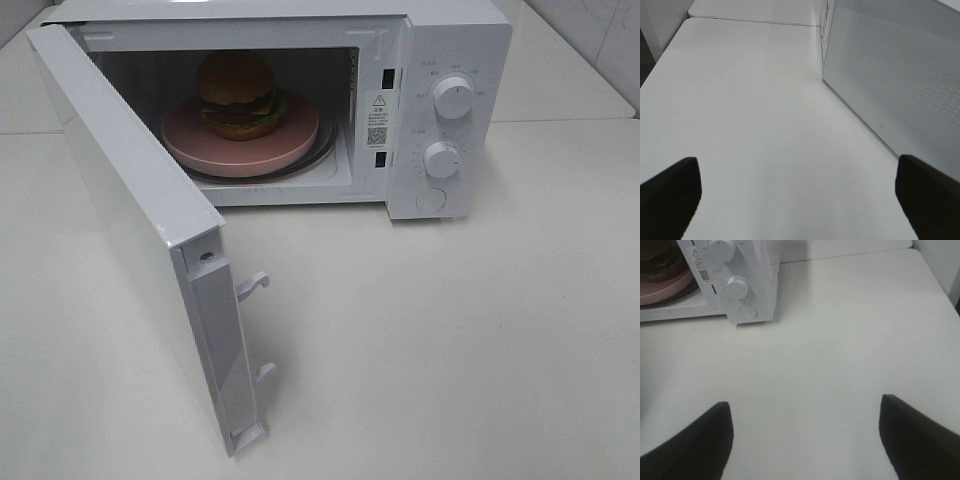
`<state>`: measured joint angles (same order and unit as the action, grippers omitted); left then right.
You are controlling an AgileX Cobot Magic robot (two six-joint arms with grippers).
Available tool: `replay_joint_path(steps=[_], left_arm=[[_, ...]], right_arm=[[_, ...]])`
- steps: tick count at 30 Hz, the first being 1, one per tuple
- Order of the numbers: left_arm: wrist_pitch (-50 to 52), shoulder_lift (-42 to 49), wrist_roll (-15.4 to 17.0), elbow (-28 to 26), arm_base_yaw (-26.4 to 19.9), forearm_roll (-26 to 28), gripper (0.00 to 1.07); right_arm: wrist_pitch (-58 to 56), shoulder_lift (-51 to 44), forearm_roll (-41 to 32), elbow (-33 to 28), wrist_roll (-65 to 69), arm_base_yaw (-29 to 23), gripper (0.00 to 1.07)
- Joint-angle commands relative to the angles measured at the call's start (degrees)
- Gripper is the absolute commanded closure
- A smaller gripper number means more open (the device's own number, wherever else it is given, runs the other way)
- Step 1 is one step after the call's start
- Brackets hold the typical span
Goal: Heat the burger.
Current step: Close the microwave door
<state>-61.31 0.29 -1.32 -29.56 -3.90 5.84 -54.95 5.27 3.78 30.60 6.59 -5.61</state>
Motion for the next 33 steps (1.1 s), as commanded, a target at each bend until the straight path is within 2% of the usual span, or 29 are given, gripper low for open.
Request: replay_joint_path(steps=[1, 7, 12, 33], left_arm=[[0.1, 0.3, 0.2, 0.0, -0.1, 0.2, 0.09], [0.1, 0.3, 0.2, 0.0, -0.1, 0.2, 0.09], [0.1, 0.3, 0.2, 0.0, -0.1, 0.2, 0.09], [0.1, 0.3, 0.2, 0.0, -0.1, 0.2, 0.09]], right_arm=[[0.8, -2.5, 0.5, -0.2, -0.6, 1.0, 0.31], [0.1, -7.3, 0.9, -2.3, -0.5, 1.3, 0.31], [-0.1, -7.2, 0.7, -2.6, -0.7, 3.0, 0.31], [-0.1, -7.2, 0.7, -2.5, -0.6, 3.0, 0.31]])
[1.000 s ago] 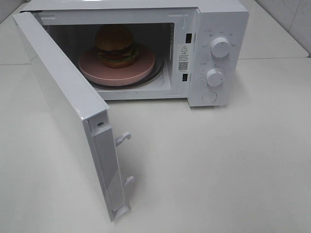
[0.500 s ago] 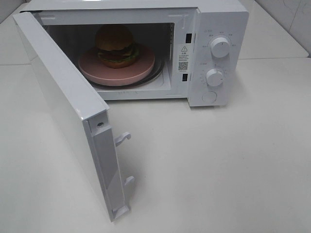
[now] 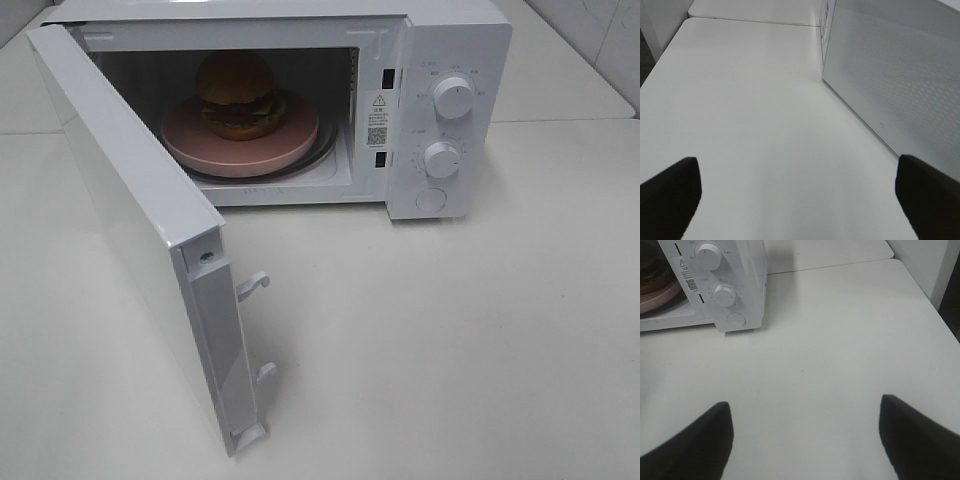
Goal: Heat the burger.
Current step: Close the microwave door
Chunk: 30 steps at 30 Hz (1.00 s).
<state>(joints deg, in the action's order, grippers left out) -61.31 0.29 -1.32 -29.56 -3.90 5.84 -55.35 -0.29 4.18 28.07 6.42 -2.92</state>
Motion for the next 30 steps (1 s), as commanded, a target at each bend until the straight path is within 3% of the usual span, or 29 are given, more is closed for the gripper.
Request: replay_joint_path(steps=[1, 30], left_arm=[[0.1, 0.3, 0.2, 0.0, -0.1, 0.2, 0.09], [0.1, 0.3, 0.2, 0.0, -0.1, 0.2, 0.09]], right_arm=[[0.3, -1.6, 0.3, 0.0, -0.4, 0.3, 0.31], [0.3, -1.6, 0.3, 0.0, -0.4, 0.3, 0.31]])
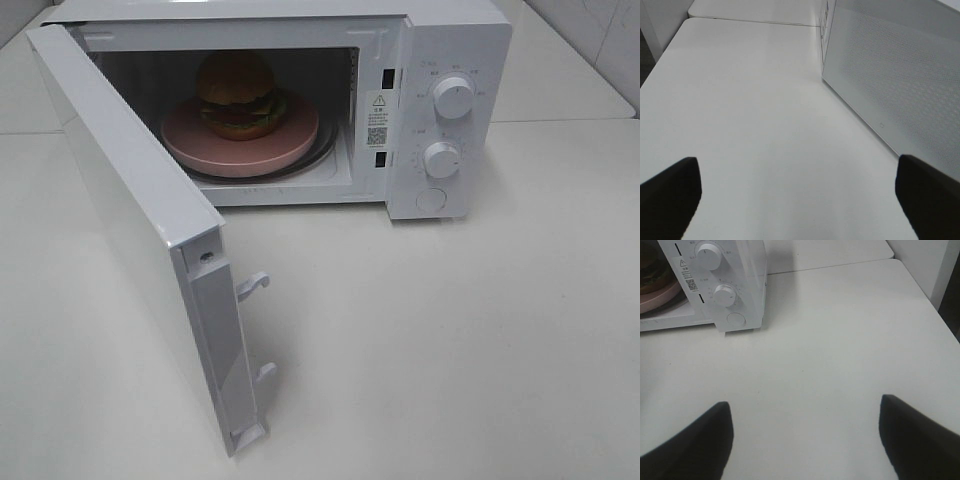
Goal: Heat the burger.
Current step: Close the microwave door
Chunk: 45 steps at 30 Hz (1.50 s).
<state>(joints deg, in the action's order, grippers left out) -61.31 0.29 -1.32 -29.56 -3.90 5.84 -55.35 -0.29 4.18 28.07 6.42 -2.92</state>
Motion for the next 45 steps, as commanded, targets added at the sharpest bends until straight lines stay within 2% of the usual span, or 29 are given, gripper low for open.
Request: replay_joint_path(steps=[1, 25, 30, 32, 34, 35, 36, 37, 38, 39, 40, 41, 43, 44, 45], left_arm=[[0.1, 0.3, 0.2, 0.0, -0.1, 0.2, 0.09], [0.4, 0.3, 0.1, -0.3, -0.1, 0.2, 0.09], [4.1, 0.2, 0.1, -1.6, -0.1, 0.2, 0.10], [7.0, 0.3, 0.1, -1.6, -0.1, 0.2, 0.13], [11.8, -1.0, 0.1, -1.6, -0.1, 0.2, 0.23], [11.8, -1.0, 0.1, -1.6, -0.1, 0.2, 0.23], [14.4, -2.5, 0.1, -1.6, -0.1, 0.2, 0.31], [15.9, -3.6, 0.1, -1.6, -0.1, 0.2, 0.36], [15.9, -3.6, 0.1, -1.6, -0.1, 0.2, 0.36], [18.8, -6.2, 0.1, -1.6, -0.1, 0.2, 0.45], [20.6, -7.6, 0.1, -1.5, -0.1, 0.2, 0.50], [20.6, -7.6, 0.1, -1.5, -0.1, 0.2, 0.50], [26.1, -11.7, 0.1, -1.2, -0.1, 0.2, 0.62], [26.1, -11.7, 0.1, -1.2, -0.1, 0.2, 0.62], [29.9, -15.0, 0.1, -1.1, -0.1, 0.2, 0.75]], right_arm=[[0.3, -1.6, 0.3, 0.0, -0.4, 0.3, 0.31], [0.3, -1.6, 0.3, 0.0, -0.4, 0.3, 0.31], [0.3, -1.6, 0.3, 0.0, -0.4, 0.3, 0.31], [0.3, -1.6, 0.3, 0.0, -0.4, 0.3, 0.31], [0.3, -1.6, 0.3, 0.0, -0.4, 0.3, 0.31], [0.3, -1.6, 0.3, 0.0, -0.4, 0.3, 0.31], [0.3, -1.6, 0.3, 0.0, -0.4, 0.3, 0.31], [0.3, -1.6, 0.3, 0.0, -0.4, 0.3, 0.31], [0.3, -1.6, 0.3, 0.0, -0.4, 0.3, 0.31], [0.3, -1.6, 0.3, 0.0, -0.4, 0.3, 0.31], [0.3, -1.6, 0.3, 0.0, -0.4, 0.3, 0.31], [0.3, -1.6, 0.3, 0.0, -0.4, 0.3, 0.31], [0.3, -1.6, 0.3, 0.0, -0.4, 0.3, 0.31], [0.3, -1.6, 0.3, 0.0, -0.4, 0.3, 0.31], [0.3, -1.6, 0.3, 0.0, -0.4, 0.3, 0.31]])
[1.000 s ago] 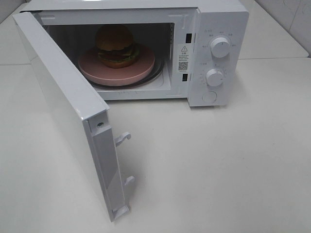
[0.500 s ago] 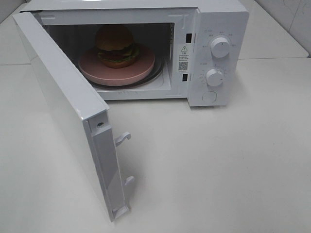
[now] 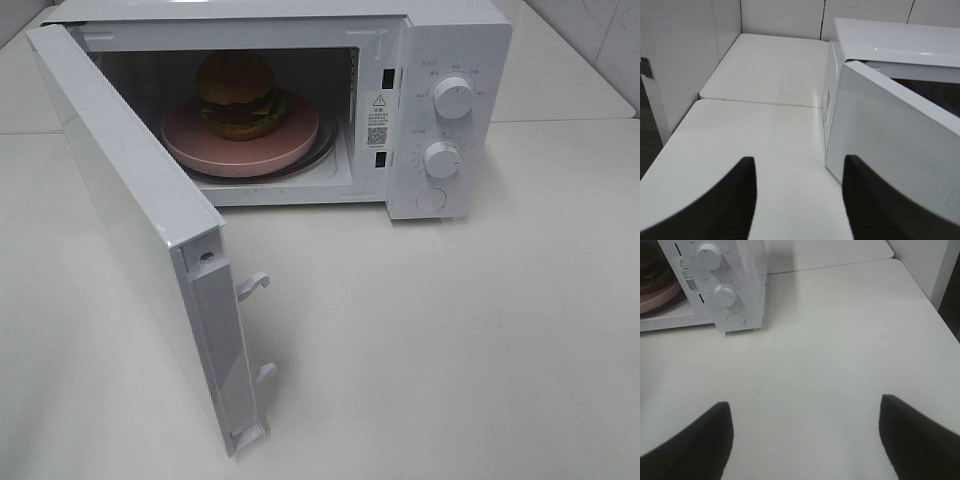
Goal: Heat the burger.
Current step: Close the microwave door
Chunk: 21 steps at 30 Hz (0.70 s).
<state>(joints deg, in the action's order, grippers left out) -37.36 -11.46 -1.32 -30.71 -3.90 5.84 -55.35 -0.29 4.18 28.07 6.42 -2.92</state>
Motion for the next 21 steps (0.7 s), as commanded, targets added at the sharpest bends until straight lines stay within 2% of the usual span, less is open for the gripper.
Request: replay_joint_path(steps=[1, 2, 3, 4, 7, 11, 12, 14, 15, 17, 18, 20, 21], left_arm=[[7.3, -4.9, 0.1, 0.0, -0.1, 0.2, 0.84], [7.3, -4.9, 0.1, 0.0, -0.1, 0.2, 0.84], [10.5, -8.0, 0.1, 0.1, -0.1, 0.2, 0.99], [14.2, -10.7, -0.1, 0.4, -0.1, 0.2, 1.07], [16.4, -11.9, -0.1, 0.8, -0.1, 0.2, 1.07], [27.7, -19.9, -0.1, 3.3, -0.1, 0.2, 1.07], [27.7, -19.9, -0.1, 3.3, -0.1, 0.2, 1.07], [37.1, -24.6, -0.1, 5.9, -0.1, 0.2, 1.07], [37.1, -24.6, -0.1, 5.9, -0.1, 0.2, 1.07], [47.6, -29.3, -0.1, 9.8, -0.1, 0.2, 1.07], [47.6, -29.3, -0.1, 9.8, -0.1, 0.2, 1.07], [64.4, -35.7, 0.2, 15.0, -0.1, -1.2, 1.07], [64.4, -35.7, 0.2, 15.0, -0.1, -1.2, 1.07]], right_arm=[[0.3, -1.6, 0.3, 0.0, -0.4, 0.3, 0.31], [0.3, -1.6, 0.3, 0.0, -0.4, 0.3, 0.31], [0.3, -1.6, 0.3, 0.0, -0.4, 0.3, 0.31], [0.3, -1.6, 0.3, 0.0, -0.4, 0.3, 0.31], [0.3, -1.6, 0.3, 0.0, -0.4, 0.3, 0.31], [0.3, -1.6, 0.3, 0.0, -0.4, 0.3, 0.31], [0.3, -1.6, 0.3, 0.0, -0.4, 0.3, 0.31], [0.3, -1.6, 0.3, 0.0, -0.4, 0.3, 0.31], [0.3, -1.6, 0.3, 0.0, -0.4, 0.3, 0.31], [0.3, -1.6, 0.3, 0.0, -0.4, 0.3, 0.31], [0.3, -1.6, 0.3, 0.0, -0.4, 0.3, 0.31], [0.3, -1.6, 0.4, 0.0, -0.3, 0.3, 0.31], [0.3, -1.6, 0.4, 0.0, -0.3, 0.3, 0.31]])
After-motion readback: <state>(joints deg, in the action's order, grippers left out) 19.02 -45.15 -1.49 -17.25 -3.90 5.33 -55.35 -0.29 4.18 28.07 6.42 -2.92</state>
